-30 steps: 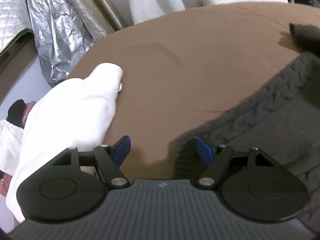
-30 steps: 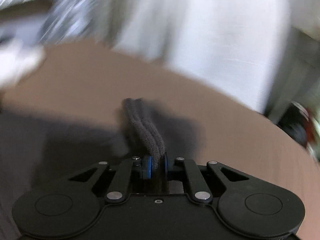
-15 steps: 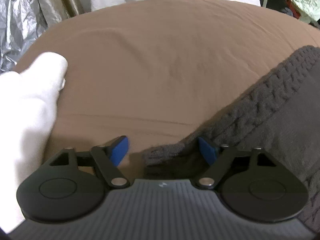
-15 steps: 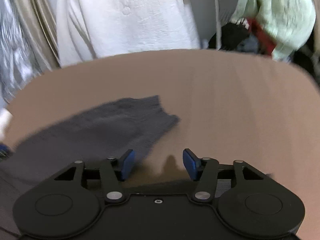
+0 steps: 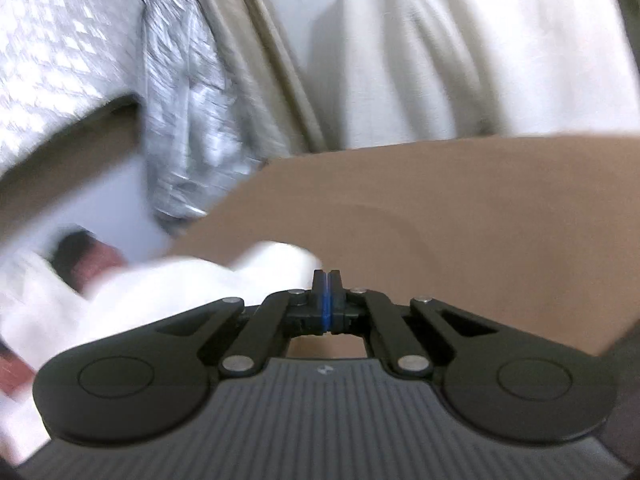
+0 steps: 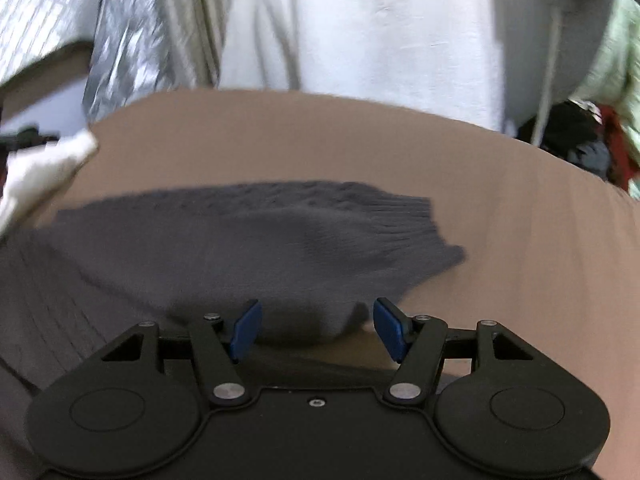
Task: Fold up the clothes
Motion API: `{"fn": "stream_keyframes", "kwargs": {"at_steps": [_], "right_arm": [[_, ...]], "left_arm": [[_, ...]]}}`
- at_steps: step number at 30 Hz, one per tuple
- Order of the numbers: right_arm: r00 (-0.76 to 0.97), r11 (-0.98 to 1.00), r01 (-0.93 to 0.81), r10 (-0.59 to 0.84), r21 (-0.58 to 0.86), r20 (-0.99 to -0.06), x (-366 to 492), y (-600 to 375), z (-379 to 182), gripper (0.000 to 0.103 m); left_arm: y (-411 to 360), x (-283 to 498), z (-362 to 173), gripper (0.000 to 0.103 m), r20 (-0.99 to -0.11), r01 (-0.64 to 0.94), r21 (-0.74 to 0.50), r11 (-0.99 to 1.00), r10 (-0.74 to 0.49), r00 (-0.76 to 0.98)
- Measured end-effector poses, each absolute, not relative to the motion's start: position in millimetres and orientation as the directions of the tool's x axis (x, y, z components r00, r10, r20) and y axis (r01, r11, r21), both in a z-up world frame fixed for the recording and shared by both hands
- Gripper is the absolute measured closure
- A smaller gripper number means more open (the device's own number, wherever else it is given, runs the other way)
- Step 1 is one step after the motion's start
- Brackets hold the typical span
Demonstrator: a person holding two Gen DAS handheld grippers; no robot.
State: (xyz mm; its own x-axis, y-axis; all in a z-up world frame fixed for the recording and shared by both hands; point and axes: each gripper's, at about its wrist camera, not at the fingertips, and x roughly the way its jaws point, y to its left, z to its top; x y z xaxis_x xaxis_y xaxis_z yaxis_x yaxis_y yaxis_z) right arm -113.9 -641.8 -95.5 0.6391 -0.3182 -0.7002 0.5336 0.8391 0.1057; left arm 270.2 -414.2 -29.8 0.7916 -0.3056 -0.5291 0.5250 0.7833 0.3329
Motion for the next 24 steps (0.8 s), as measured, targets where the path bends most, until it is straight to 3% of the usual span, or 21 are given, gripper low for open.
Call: {"fn": "stream_keyframes", "kwargs": {"at_steps": [2,3,4,6,9,11,14,17,21,23,24], "right_arm": [[0.634,0.831,0.543,-0.313,0.119,-0.708,-128.9,-649.5,-93.3,0.036],[0.629,0.83,0.544,-0.307,0.121,-0.714,-136.3,-653.5,-92.6,0.036],[0.622,0.831,0.543,-0.3,0.122,-0.723,-143.8,-656.5,-92.2,0.036],[0.604,0.83,0.542,-0.276,0.131,-0.748,-159.9,-665.5,-93.2,0.036],[0.584,0.821,0.559,-0.29,0.116,-0.758,-186.9,-672.6,-88.6,0.036],[0.571,0.816,0.568,-0.299,0.105,-0.764,-198.1,-677.6,-88.2,0.035],[0.543,0.798,0.595,-0.307,0.099,-0.782,-208.6,-685.9,-93.4,0.031],[0.522,0.765,0.64,-0.366,0.071,-0.77,-220.2,-690.3,-99.9,0.016],[0.557,0.724,0.673,-0.357,0.155,-0.75,-226.0,-696.2,-120.9,0.014],[0.574,0.701,0.685,-0.353,0.198,-0.739,-228.8,-699.2,-131.4,0.014],[0.582,0.689,0.691,-0.351,0.219,-0.733,-230.2,-700.7,-136.7,0.041]], "left_arm": [[-401.2,277.6,-34.3,0.095,-0.647,0.619,0.228,0.752,-0.358,0.673],[-394.6,279.4,-37.5,0.082,-0.692,0.66,0.174,0.731,-0.386,0.611],[-388.6,279.4,-41.2,0.058,-0.722,0.694,0.133,0.707,-0.411,0.557],[-374.2,271.4,-49.7,0.029,-0.758,0.76,0.06,0.647,-0.466,0.457],[-361.8,249.9,-65.0,0.023,-0.789,0.851,0.021,0.524,-0.514,0.336],[-357.6,234.8,-73.1,0.019,-0.794,0.888,0.068,0.454,-0.514,0.324],[-359.9,217.1,-83.9,0.0,-0.782,0.895,0.196,0.402,-0.487,0.39],[-365.8,209.5,-97.2,0.0,-0.793,0.892,0.208,0.402,-0.465,0.394],[-366.4,203.7,-110.5,0.0,-0.815,0.877,0.1,0.47,-0.467,0.343],[-360.5,206.6,-111.7,0.021,-0.806,0.863,0.015,0.505,-0.505,0.309],[-359.7,203.1,-110.8,0.063,-0.797,0.863,0.015,0.505,-0.515,0.316]]}}
